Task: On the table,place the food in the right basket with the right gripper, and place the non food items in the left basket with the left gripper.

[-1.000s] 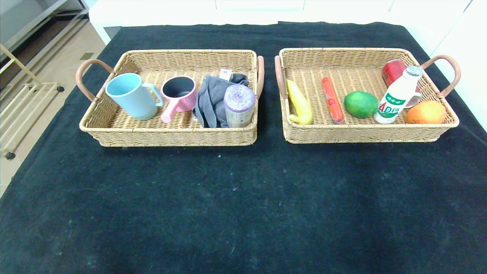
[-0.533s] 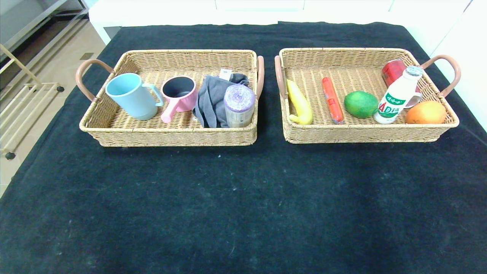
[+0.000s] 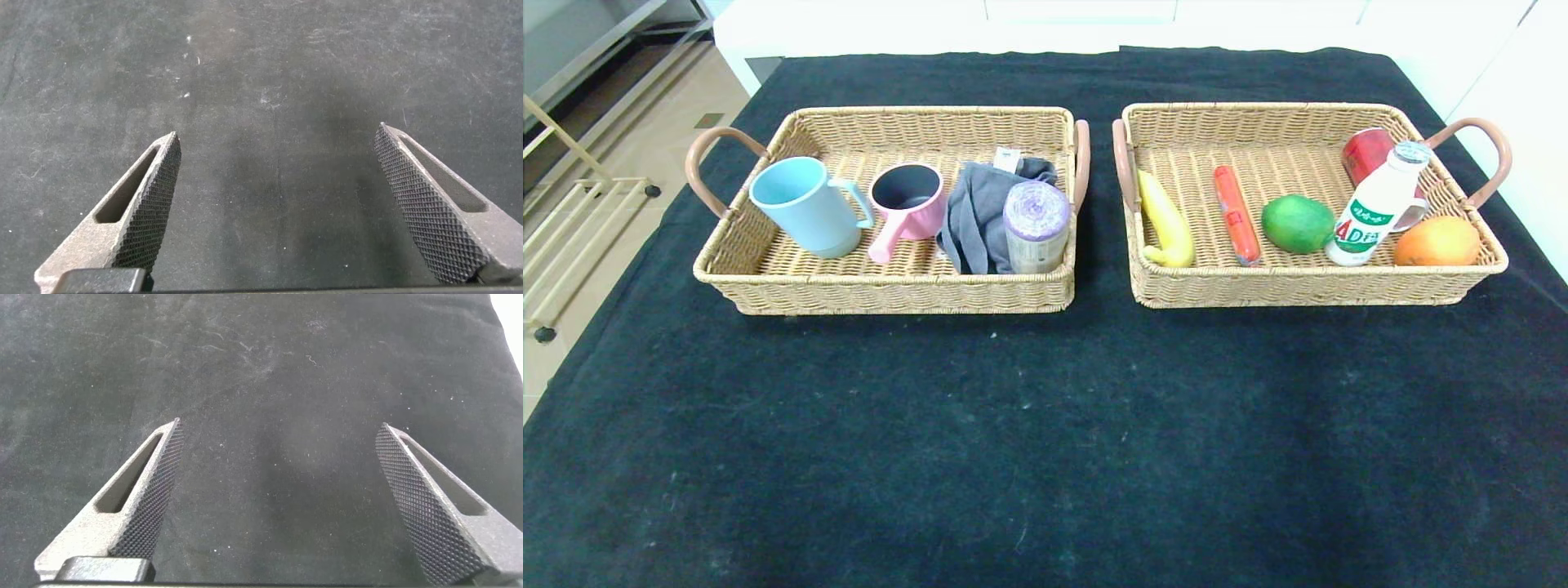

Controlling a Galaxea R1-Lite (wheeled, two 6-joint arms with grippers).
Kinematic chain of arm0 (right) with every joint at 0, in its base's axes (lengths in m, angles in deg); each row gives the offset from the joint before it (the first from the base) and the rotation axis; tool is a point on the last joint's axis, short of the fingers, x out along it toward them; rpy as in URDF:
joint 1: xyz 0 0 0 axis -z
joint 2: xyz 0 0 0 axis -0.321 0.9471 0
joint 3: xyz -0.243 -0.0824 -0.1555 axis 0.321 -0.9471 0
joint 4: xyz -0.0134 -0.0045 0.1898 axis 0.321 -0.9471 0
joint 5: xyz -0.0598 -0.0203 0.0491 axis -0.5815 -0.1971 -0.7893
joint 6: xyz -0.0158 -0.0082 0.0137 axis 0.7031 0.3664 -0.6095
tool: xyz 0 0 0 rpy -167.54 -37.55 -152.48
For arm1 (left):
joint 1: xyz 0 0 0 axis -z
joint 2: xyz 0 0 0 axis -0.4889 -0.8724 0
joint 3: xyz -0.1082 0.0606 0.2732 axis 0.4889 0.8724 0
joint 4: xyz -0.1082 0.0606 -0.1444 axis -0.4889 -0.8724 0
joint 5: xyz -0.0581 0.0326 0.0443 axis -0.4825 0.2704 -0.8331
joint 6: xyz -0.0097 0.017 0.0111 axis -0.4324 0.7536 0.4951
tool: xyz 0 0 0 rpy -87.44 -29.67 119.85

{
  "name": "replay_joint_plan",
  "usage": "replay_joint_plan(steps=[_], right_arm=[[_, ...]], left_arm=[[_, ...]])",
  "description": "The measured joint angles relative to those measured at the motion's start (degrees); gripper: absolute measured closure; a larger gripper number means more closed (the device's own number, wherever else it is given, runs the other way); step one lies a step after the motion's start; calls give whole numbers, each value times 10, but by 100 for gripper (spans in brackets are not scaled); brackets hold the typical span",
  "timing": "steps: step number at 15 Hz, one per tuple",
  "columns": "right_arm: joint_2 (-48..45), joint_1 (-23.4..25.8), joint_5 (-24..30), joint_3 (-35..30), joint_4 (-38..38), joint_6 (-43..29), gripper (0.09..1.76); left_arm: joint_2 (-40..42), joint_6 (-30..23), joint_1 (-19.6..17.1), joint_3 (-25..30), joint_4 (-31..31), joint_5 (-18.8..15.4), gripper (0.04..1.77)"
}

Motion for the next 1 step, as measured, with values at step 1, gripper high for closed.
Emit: replay_joint_plan(steps=[1], right_arm=[[0, 0, 0, 0, 0, 0, 14]], left_arm=[[0, 0, 0, 0, 0, 0, 9]])
